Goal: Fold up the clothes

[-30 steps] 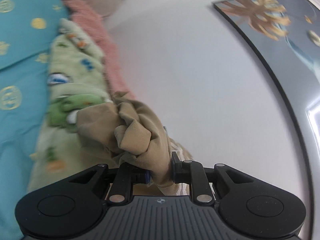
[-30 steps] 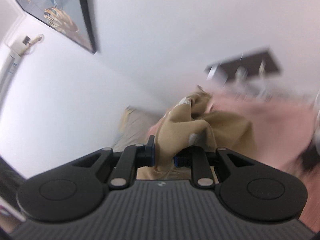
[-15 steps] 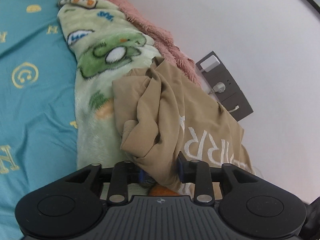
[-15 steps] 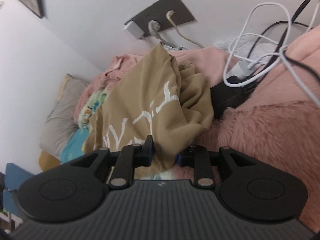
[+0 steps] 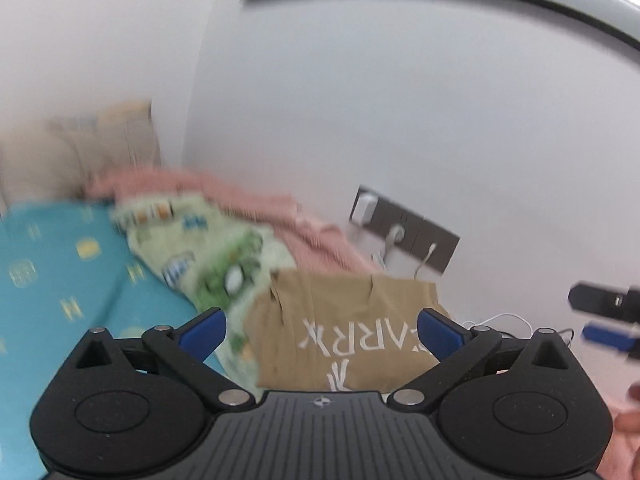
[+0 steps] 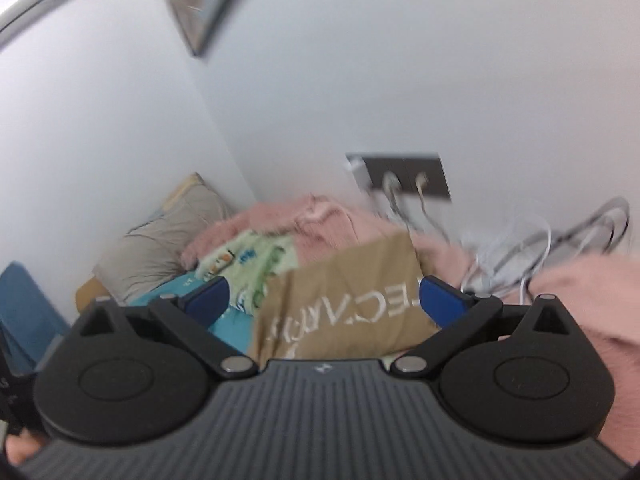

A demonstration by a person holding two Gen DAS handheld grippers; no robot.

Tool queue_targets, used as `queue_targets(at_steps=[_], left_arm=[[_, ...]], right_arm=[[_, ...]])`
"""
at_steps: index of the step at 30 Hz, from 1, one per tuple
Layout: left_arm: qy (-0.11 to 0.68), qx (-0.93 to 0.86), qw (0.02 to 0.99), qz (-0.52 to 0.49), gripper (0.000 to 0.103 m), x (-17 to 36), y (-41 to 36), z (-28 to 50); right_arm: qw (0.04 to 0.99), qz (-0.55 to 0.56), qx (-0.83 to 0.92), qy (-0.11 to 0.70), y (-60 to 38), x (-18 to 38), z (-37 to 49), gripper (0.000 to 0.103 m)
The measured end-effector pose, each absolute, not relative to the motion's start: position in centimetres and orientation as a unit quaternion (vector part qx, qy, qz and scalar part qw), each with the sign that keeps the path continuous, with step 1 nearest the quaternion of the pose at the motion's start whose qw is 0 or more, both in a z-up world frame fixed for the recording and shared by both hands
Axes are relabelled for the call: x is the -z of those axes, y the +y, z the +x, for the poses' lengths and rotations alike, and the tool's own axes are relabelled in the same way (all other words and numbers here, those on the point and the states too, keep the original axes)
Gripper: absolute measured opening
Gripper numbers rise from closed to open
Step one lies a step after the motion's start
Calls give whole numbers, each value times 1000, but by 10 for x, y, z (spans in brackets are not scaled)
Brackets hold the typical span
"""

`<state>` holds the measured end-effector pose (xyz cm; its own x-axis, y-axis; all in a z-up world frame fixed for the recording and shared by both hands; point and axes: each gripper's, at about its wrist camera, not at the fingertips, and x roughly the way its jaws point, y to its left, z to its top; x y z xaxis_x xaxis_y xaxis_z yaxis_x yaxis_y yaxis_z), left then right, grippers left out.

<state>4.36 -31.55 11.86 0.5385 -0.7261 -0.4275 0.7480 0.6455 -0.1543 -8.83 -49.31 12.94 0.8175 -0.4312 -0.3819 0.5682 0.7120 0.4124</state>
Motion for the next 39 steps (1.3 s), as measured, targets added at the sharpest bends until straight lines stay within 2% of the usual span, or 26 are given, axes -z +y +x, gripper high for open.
queue_targets(at_steps=[8,21,39], left_arm=[[159,428,889,26,103,-149,-250,-34],[104,392,914,25,103,-124,-162,-107],[103,378,920,21,103,-106,-141,-115]], right_arm=[[943,185,255,107,-427,-156,-128,103],[954,116,265,79,-326,-127,-153,103],[955,85,271,91,-298,-101,-150,103]])
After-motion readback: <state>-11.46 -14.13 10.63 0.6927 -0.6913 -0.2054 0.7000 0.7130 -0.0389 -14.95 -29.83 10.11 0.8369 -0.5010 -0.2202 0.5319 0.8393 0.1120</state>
